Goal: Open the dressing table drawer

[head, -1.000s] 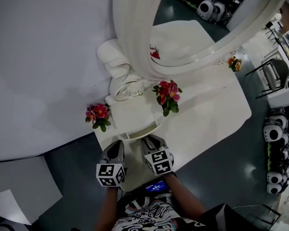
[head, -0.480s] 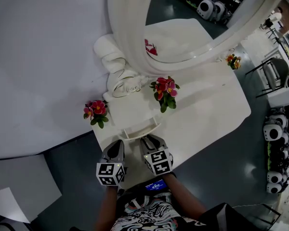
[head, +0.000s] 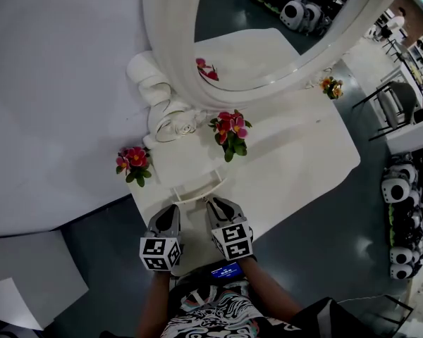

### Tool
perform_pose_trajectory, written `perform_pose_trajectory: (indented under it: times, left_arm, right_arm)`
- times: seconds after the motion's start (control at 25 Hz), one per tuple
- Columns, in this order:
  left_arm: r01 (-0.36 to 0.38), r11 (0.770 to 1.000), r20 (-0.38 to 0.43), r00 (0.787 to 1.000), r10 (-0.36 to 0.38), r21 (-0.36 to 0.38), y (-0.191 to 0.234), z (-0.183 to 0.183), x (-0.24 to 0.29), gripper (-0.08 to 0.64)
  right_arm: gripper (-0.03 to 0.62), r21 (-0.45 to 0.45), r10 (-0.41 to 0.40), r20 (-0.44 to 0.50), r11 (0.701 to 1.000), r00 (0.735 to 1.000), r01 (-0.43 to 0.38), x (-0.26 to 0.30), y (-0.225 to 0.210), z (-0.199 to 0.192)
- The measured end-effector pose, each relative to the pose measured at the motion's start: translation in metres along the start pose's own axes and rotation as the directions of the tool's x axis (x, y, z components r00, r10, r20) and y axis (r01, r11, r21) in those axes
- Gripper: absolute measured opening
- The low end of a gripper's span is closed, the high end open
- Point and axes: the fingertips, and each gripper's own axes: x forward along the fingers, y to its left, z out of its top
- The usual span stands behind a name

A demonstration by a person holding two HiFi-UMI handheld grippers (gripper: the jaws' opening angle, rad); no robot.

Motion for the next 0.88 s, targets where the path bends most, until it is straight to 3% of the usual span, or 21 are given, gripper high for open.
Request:
perform_pose_trajectory:
  times: [0.16,0.88]
  left_arm:
    - [0.008,1.000,-0.006,1.000,-0.008,0.006,-0.004,-0.004,0.000,0.002]
    - [0.015,1.000,0.101,0.995,-0.017,0.022,-0.015,0.035,-0.022,0.002]
  right_arm:
    - [0.003,-0.008,-0.011,0.020,1.000,1.000,0.011,-0.004,-0.001,0.001]
    - [0.002,-0.005,-0.024,0.120,1.000,0.992,0.024,-0.035,0.002,0.028]
